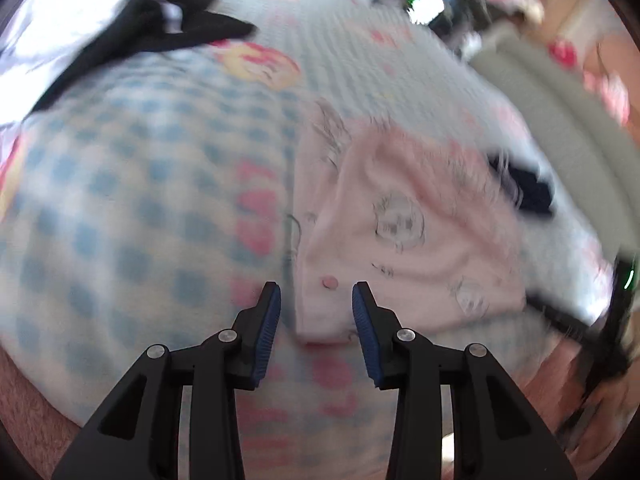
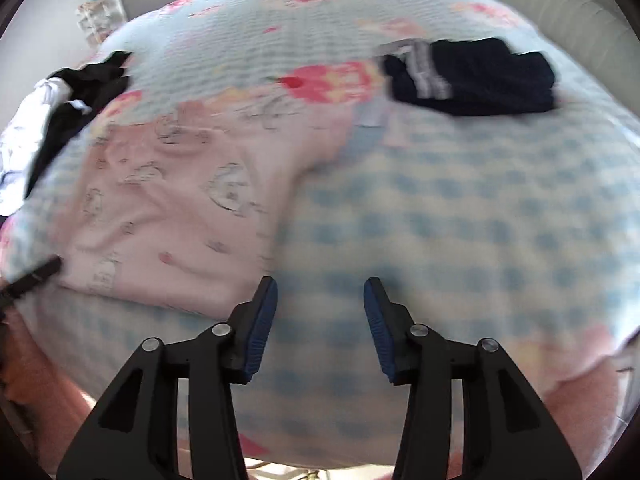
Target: Fold clothes
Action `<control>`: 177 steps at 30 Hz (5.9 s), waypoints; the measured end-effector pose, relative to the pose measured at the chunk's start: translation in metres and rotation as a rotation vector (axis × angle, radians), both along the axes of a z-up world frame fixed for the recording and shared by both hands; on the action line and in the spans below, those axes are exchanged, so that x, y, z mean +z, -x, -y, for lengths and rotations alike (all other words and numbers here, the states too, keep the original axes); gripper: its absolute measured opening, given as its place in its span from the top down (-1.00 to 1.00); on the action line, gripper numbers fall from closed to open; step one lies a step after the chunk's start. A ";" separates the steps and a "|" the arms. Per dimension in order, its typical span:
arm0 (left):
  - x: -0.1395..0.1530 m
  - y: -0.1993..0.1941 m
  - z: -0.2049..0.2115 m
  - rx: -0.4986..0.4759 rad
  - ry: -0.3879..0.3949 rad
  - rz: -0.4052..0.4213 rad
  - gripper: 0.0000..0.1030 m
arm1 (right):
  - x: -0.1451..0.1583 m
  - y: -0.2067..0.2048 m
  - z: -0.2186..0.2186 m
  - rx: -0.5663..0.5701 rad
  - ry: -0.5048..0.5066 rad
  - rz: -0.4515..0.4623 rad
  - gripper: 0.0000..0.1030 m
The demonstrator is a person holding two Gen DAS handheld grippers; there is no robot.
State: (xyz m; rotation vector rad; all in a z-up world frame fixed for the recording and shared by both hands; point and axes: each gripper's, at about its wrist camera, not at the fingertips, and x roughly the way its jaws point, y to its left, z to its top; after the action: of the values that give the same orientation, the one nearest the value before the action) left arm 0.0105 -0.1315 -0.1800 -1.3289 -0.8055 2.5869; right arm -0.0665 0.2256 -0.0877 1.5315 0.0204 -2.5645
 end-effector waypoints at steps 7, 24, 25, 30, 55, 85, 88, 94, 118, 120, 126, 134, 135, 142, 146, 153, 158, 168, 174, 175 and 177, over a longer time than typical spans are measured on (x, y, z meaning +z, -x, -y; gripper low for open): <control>0.006 -0.001 -0.012 -0.025 0.046 -0.028 0.21 | -0.016 -0.005 -0.007 -0.001 0.215 0.096 0.15; 0.009 0.008 -0.063 -0.173 0.213 -0.090 0.21 | -0.026 0.025 0.009 0.045 0.304 0.144 0.12; 0.005 0.011 -0.065 -0.184 0.215 -0.070 0.21 | -0.028 0.026 0.012 0.055 0.292 0.142 0.20; -0.008 0.023 -0.060 -0.197 0.149 -0.026 0.20 | -0.025 0.032 0.021 0.072 0.292 0.132 0.33; 0.025 0.074 -0.045 -0.366 -0.273 -0.074 0.19 | -0.010 0.045 0.140 0.374 0.352 0.113 0.63; 0.000 0.081 -0.031 -0.277 -0.396 -0.049 -0.24 | -0.023 0.023 0.130 0.293 0.222 0.090 0.30; -0.006 0.095 -0.055 -0.313 -0.201 0.038 -0.18 | -0.024 0.022 0.126 0.287 0.242 0.093 0.29; 0.008 0.100 -0.057 -0.304 -0.199 -0.025 0.86 | -0.008 0.016 0.102 0.247 0.318 0.072 0.29; 0.007 0.038 0.040 -0.152 -0.098 0.033 0.52 | 0.012 0.008 0.128 0.216 0.250 0.002 0.10; -0.008 0.033 0.028 -0.159 -0.025 0.103 0.47 | 0.012 0.009 0.129 0.226 0.220 -0.003 0.08; 0.014 0.003 0.023 -0.112 0.146 -0.052 0.16 | 0.010 0.009 0.124 0.159 0.234 -0.018 0.13; -0.012 -0.002 0.026 -0.190 -0.125 0.056 0.51 | -0.015 0.013 0.147 0.234 0.189 0.061 0.12; -0.004 -0.007 0.028 -0.189 -0.129 0.021 0.59 | -0.016 0.014 0.143 0.219 0.198 0.072 0.12; 0.022 -0.023 0.030 -0.186 -0.055 0.014 0.63 | 0.012 0.018 0.130 0.203 0.217 -0.013 0.10; 0.007 -0.010 0.018 -0.172 0.091 0.187 0.34 | -0.007 0.019 0.137 0.213 0.187 0.057 0.09; 0.046 -0.009 0.024 -0.154 0.088 -0.022 0.17 | -0.007 0.018 0.140 0.248 0.197 0.058 -0.10; 0.004 0.022 -0.006 -0.212 0.085 0.181 0.20 | -0.037 0.018 0.158 0.297 0.116 0.104 -0.09; 0.047 -0.006 -0.011 -0.171 0.127 -0.068 0.20 | -0.033 0.000 0.147 0.316 0.104 0.083 -0.07; -0.004 0.017 -0.015 -0.180 0.185 0.099 0.24 | -0.036 -0.008 0.131 0.307 0.076 0.095 -0.06; -0.012 0.015 -0.014 -0.174 0.193 0.102 0.24 | -0.037 -0.008 0.122 0.291 0.088 0.108 -0.01; -0.002 0.009 -0.009 -0.158 0.159 0.072 0.26 | -0.038 -0.010 0.107 0.277 0.126 0.132 0.01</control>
State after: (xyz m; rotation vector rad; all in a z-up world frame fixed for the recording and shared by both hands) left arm 0.0011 -0.1223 -0.1822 -1.4712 -0.4907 2.5359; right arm -0.0561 0.1190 -0.1255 1.5283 0.0501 -2.2062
